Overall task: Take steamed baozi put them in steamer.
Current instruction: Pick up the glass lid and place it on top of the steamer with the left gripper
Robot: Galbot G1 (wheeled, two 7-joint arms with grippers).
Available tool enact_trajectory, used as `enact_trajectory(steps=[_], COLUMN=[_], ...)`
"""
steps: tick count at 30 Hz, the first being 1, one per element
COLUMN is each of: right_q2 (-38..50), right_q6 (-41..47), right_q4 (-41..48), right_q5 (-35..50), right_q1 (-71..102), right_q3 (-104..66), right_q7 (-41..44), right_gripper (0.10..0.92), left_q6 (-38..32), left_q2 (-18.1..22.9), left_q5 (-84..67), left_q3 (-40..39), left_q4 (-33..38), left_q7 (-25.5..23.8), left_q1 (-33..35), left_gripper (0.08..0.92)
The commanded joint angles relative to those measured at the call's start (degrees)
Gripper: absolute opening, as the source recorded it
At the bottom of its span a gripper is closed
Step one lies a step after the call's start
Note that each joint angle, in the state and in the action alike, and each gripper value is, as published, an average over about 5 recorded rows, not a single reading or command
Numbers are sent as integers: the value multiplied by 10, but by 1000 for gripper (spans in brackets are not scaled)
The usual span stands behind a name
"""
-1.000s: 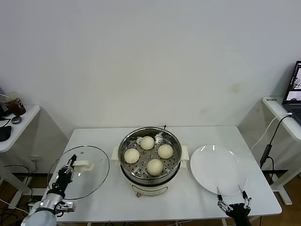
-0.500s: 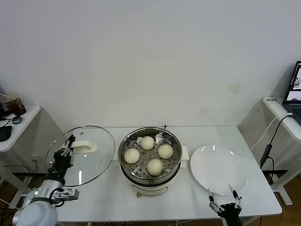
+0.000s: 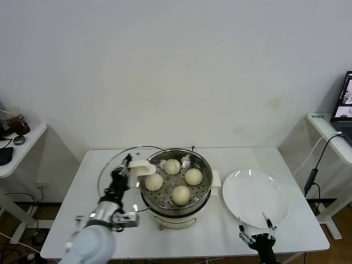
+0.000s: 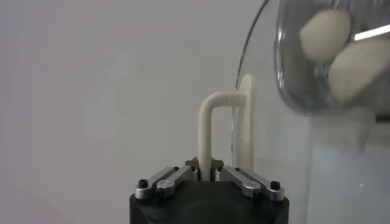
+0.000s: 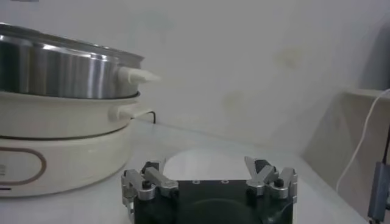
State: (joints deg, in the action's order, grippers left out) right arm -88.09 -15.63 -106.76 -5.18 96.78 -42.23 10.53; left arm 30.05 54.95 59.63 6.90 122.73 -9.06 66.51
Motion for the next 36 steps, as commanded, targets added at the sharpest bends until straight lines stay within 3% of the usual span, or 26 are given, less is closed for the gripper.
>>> enact_trajectory(steps=[1,16,36], right_q2=[-5,2,9], right_q6=[-1,-9,-13], right_q4=[5,10,10], right_q5=[-20,-19,-18], right_q1=[-7,-3,1], right_q3=[5,3,7], right_q7=[-16,-15,-12], right_gripper=[823,823,823], left_q6=[52,53,50], left_q2=[105,171,199], left_q5=[140,188,211], left_q3=[-178,-181,-165], left_q4=[-72,-149,-166], left_q7=[-88,-91,-75], left_q1=[-142,-161,-132], left_gripper=[174,174,174])
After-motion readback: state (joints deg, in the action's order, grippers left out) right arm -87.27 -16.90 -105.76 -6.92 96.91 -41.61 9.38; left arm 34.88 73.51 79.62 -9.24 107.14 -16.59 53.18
